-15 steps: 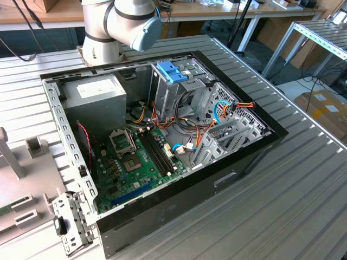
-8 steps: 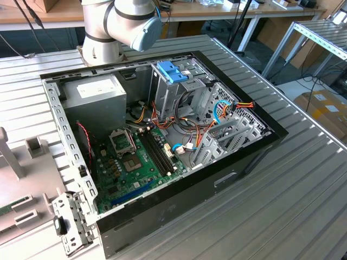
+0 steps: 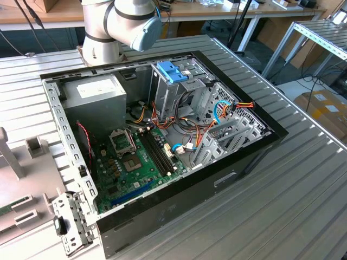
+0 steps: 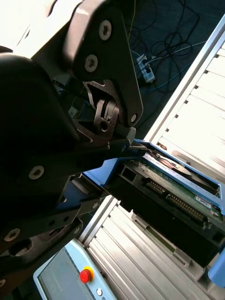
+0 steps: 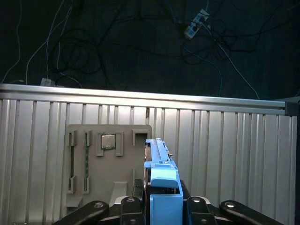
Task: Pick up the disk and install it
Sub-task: 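Pick up the disk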
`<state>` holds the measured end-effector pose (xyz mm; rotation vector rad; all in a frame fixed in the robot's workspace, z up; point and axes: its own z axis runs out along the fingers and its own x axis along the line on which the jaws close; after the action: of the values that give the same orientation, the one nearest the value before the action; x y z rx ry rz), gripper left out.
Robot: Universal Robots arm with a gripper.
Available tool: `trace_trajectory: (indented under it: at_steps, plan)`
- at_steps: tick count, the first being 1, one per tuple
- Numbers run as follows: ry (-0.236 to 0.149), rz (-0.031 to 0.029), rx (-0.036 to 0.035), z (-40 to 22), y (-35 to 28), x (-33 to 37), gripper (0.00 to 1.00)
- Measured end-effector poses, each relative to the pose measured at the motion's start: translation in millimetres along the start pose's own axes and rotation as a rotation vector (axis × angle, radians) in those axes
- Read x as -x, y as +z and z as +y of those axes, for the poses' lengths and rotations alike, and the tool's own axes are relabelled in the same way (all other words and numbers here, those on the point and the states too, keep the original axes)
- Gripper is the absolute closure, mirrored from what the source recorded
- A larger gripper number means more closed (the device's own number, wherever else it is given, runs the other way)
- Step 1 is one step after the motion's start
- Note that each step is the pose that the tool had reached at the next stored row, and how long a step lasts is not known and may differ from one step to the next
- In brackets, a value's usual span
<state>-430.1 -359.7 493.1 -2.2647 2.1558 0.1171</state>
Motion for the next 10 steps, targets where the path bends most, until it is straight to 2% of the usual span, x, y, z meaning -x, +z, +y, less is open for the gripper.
trace_trajectory:
  at_steps: [10]
  plan:
    - [0.000,-0.0001,-0.0001,-1.6,-0.1,-0.7,0.63]
